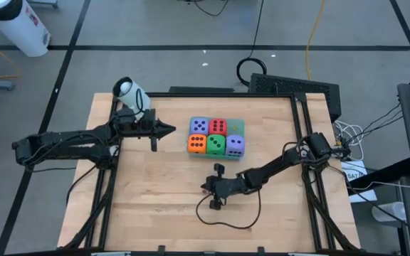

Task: Pick & Place Dice
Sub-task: Put the small red die into the green bin

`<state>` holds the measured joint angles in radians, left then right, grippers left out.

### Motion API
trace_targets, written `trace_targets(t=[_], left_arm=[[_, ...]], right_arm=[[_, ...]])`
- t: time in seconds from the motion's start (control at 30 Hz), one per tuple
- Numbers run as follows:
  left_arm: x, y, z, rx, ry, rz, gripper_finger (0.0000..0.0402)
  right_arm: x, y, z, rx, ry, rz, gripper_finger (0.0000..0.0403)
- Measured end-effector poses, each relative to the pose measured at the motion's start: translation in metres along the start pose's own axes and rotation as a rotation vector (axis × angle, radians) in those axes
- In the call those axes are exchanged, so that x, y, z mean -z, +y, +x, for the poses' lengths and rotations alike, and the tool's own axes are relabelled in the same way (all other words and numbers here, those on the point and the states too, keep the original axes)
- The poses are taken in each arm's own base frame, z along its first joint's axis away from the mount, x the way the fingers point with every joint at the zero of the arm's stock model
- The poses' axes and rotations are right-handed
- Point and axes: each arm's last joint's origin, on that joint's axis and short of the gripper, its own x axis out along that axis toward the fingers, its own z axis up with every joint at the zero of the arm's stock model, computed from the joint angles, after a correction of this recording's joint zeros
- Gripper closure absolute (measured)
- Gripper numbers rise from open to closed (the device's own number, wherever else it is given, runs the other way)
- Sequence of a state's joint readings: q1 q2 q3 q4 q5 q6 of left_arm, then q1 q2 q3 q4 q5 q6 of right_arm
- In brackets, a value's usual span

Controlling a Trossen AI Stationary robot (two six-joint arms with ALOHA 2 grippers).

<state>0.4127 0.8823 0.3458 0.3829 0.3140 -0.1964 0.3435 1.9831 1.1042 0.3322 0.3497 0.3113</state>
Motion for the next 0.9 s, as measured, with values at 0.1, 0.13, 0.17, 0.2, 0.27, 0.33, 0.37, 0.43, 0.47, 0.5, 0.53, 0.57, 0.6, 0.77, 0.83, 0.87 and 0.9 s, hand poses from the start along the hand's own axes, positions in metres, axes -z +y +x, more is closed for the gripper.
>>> trace_targets(t=[0.1,0.13,0.17,0.2,0.27,0.33,0.37,0.43,0.47,0.5,0.53,0.57,0.6,0.77,0.83,0.87,0.9], left_arm=[[0.001,-0.004,0.001,0.020,0.004,0.010,0.0376],[0.001,-0.005,0.001,0.026,0.006,0.012,0.0376],[0.001,-0.006,0.002,0.031,0.007,0.016,0.0376],[0.001,-0.007,0.002,0.036,0.008,0.023,0.0376],[0.002,-0.008,0.002,0.043,0.009,0.036,0.0376],[0.002,-0.009,0.002,0.042,0.008,0.045,0.0376],[0.001,-0.009,0.002,0.033,0.002,0.046,0.0376],[0.001,-0.008,0.002,0.011,-0.004,0.046,0.0376],[0.001,-0.007,0.002,-0.003,-0.007,0.046,0.0376],[0.001,-0.007,0.002,-0.008,-0.009,0.046,0.0376],[0.000,-0.007,0.002,-0.013,-0.011,0.048,0.0376],[0.000,-0.007,0.002,-0.014,-0.011,0.050,0.0376],[0.000,-0.007,0.002,-0.015,-0.011,0.054,0.0376],[0.001,-0.007,0.002,-0.019,-0.001,0.052,0.0376],[0.001,-0.007,0.002,-0.017,-0.001,0.051,0.0376],[0.001,-0.007,0.002,-0.016,-0.001,0.051,0.0376],[0.001,-0.007,0.002,-0.015,0.000,0.051,0.0376]], right_arm=[[-0.004,0.001,0.000,-0.002,-0.040,0.039,0.0403],[-0.006,0.002,0.000,-0.015,-0.058,0.049,0.0403],[-0.008,0.003,-0.001,-0.042,-0.074,0.066,0.0403],[-0.010,0.004,-0.001,-0.064,-0.089,0.082,0.0403],[-0.011,0.005,-0.001,-0.084,-0.095,0.096,0.0403],[-0.008,0.007,-0.001,-0.095,-0.069,0.103,0.0403],[-0.004,0.008,0.000,-0.095,-0.051,0.107,0.0403],[0.007,0.010,0.009,-0.094,-0.033,0.128,0.0403],[0.013,0.011,0.013,-0.096,-0.020,0.127,0.0403],[0.018,0.012,0.015,-0.098,-0.019,0.124,0.0403],[0.019,0.014,0.017,-0.107,-0.029,0.128,0.0403],[0.021,0.015,0.020,-0.134,-0.043,0.136,0.0403],[0.022,0.016,0.024,-0.149,-0.056,0.148,0.0403],[0.027,0.015,0.027,-0.151,-0.036,0.167,0.0403],[0.029,0.014,0.027,-0.115,-0.019,0.172,0.0403],[0.030,0.013,0.027,-0.097,-0.013,0.176,0.0403],[0.031,0.013,0.027,-0.090,-0.005,0.176,0.0403]])
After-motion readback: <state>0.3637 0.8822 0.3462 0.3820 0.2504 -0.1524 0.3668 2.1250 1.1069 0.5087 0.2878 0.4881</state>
